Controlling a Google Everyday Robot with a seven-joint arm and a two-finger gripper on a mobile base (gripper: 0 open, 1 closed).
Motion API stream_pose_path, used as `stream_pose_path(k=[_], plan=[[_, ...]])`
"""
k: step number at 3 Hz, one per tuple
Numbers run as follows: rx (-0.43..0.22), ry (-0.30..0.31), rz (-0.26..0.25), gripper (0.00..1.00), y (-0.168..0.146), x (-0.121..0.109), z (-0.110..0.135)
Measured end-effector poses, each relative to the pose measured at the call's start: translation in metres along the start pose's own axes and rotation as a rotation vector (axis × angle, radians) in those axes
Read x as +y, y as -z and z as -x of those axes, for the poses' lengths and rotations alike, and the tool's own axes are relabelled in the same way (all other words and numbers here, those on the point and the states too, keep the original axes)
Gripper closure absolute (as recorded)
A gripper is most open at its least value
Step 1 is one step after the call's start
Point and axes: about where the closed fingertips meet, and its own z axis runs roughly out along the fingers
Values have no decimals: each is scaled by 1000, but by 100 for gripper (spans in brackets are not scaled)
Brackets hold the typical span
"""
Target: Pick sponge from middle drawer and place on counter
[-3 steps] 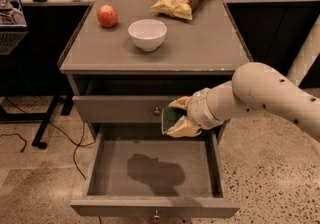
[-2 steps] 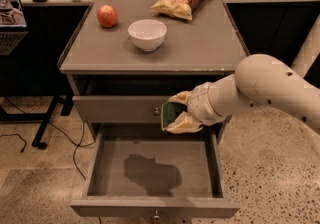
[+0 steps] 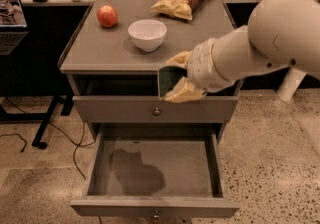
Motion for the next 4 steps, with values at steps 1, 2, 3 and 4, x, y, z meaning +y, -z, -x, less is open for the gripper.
stream_pose_path(k=[1, 2, 3, 4], plan=[[0, 14, -98, 100, 28, -48, 30], [-3, -11, -171, 100, 36, -91, 51], [3, -12, -176, 100, 33, -93, 53], [44, -30, -228, 100, 36, -117, 39]])
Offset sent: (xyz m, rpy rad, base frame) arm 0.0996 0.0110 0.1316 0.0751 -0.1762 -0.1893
